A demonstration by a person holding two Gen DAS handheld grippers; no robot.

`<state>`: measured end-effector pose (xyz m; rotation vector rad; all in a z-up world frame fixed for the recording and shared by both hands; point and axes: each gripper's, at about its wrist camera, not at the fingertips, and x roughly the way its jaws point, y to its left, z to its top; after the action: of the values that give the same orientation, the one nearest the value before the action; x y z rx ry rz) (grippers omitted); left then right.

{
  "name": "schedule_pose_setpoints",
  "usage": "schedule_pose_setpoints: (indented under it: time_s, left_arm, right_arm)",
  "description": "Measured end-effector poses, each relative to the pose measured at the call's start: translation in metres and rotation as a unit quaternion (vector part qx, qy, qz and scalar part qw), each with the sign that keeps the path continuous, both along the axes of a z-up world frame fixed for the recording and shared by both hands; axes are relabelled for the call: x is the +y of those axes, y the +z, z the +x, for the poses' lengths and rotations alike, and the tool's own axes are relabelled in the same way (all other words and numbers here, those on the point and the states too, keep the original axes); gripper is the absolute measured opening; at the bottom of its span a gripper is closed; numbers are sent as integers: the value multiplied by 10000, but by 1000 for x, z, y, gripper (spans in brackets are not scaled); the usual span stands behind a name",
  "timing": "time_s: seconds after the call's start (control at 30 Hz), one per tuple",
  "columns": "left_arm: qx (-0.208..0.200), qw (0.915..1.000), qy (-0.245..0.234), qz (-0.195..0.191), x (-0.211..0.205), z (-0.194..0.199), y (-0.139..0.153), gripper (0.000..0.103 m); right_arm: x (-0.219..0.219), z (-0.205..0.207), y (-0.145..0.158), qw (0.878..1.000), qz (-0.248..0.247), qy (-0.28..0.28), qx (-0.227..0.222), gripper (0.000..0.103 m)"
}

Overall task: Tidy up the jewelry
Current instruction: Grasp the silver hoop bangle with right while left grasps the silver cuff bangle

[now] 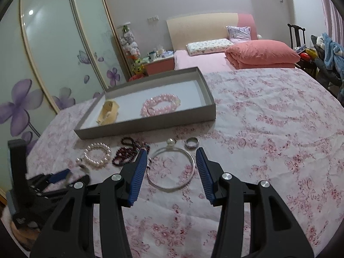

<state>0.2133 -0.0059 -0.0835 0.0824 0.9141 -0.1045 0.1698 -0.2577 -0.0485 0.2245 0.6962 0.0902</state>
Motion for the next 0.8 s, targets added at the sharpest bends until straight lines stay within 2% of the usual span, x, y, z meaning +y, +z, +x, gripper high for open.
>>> schedule_pose_setpoints:
  time_s: [0.07,0.3,0.53,0.67,0.73,0.8]
  left_arm:
    - [12,10000,90,8,13,-2,1,64]
    - [-3,9979,655,7,59,2,2,64]
    - [-15,9975,706,-14,67,2,4,64]
    - [-13,9975,704,-25,68,2,5,64]
    - [-12,9975,703,-33,68,2,5,64]
    - [-11,9975,702,-35,66,4,5,64]
  right_arm:
    - [3,2,-5,9998,-120,64,151,49]
    - [24,17,-24,9954,-632,365,617,73]
    - [37,46,-40,9882,-1077,366,1030,84]
    - [39,58,-39,9877,-1084,379,1062,84]
    - [40,57,-38,9878,-1095,451,1007,71]
    - [40,53,-36,9874,-1095,504,1027,71]
